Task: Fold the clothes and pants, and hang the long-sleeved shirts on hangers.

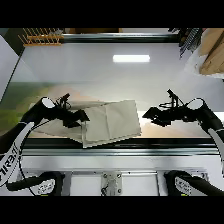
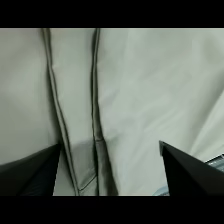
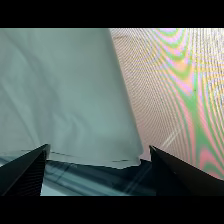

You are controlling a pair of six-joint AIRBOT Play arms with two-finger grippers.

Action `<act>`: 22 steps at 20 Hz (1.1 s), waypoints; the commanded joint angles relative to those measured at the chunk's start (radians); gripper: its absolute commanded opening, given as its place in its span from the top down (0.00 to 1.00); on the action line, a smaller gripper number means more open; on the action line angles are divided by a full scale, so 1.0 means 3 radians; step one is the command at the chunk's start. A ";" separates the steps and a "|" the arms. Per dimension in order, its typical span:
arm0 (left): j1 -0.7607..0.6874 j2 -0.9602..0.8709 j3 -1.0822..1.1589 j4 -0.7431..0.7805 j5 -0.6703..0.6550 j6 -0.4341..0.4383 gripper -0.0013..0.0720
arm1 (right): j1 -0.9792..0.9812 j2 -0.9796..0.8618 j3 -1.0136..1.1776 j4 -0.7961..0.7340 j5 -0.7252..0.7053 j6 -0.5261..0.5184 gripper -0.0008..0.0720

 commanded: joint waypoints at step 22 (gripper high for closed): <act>-0.0412 0.0011 0.0623 0.0707 0.0230 -0.0056 0.10 | -0.0003 -0.0004 -0.0004 0.0027 -0.0168 -0.0008 0.00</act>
